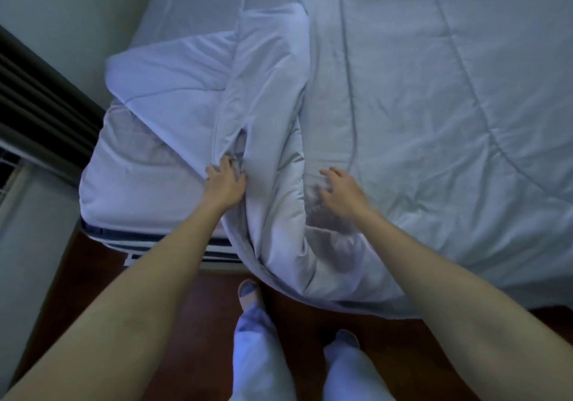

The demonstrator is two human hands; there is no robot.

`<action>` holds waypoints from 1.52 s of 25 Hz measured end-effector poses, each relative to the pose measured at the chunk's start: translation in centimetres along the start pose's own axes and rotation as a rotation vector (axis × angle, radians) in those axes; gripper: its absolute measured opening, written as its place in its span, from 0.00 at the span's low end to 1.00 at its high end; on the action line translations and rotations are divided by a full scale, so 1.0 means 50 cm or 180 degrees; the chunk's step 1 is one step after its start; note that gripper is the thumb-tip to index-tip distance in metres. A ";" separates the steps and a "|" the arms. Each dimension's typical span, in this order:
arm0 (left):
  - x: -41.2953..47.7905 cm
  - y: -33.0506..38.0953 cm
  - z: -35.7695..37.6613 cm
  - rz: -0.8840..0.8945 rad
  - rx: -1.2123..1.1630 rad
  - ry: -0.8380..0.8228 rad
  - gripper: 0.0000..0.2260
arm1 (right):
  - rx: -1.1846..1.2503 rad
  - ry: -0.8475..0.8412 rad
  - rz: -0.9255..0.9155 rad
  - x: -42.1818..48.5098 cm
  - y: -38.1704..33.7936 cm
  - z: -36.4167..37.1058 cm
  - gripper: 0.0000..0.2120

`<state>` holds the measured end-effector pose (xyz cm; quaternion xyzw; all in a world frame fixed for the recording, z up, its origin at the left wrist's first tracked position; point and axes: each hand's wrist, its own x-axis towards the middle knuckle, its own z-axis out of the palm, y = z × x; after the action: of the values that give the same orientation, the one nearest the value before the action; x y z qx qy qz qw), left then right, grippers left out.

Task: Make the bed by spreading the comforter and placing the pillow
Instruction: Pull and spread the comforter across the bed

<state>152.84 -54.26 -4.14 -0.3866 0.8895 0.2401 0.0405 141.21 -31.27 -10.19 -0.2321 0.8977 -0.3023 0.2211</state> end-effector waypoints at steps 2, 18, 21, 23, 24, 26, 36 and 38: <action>0.082 0.019 -0.016 0.0145 -0.0026 0.0037 0.22 | 0.0333 0.0215 0.0216 0.039 -0.030 0.008 0.23; 0.455 -0.013 -0.177 0.0912 -0.0659 0.0127 0.26 | 0.0714 0.0985 0.0345 0.183 -0.277 0.106 0.29; 0.408 -0.166 -0.245 0.0365 -0.0396 0.0579 0.22 | 0.0632 0.0656 0.0060 0.212 -0.325 0.108 0.33; 0.333 -0.278 -0.274 -0.0129 -0.0413 0.0735 0.23 | 0.0364 0.0514 0.0107 0.223 -0.349 0.132 0.31; 0.287 -0.335 -0.282 -0.0467 -0.0416 0.0814 0.23 | 0.0221 0.0456 0.0137 0.223 -0.362 0.145 0.30; 0.190 -0.456 -0.287 -0.1116 -0.0154 0.0905 0.24 | 0.0025 0.0101 0.0075 0.209 -0.389 0.179 0.31; -0.115 -0.774 -0.194 -0.2498 0.0559 -0.1149 0.25 | 0.0774 -0.0322 -0.0985 0.118 -0.495 0.349 0.27; -0.033 -0.749 -0.223 -0.2118 0.0418 -0.0871 0.26 | 0.0534 0.0099 -0.0690 0.129 -0.509 0.373 0.26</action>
<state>181.74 -80.22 -8.71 -0.6157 0.7149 0.2057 0.2599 153.28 -61.07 -8.84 -0.3037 0.8422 -0.4020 0.1918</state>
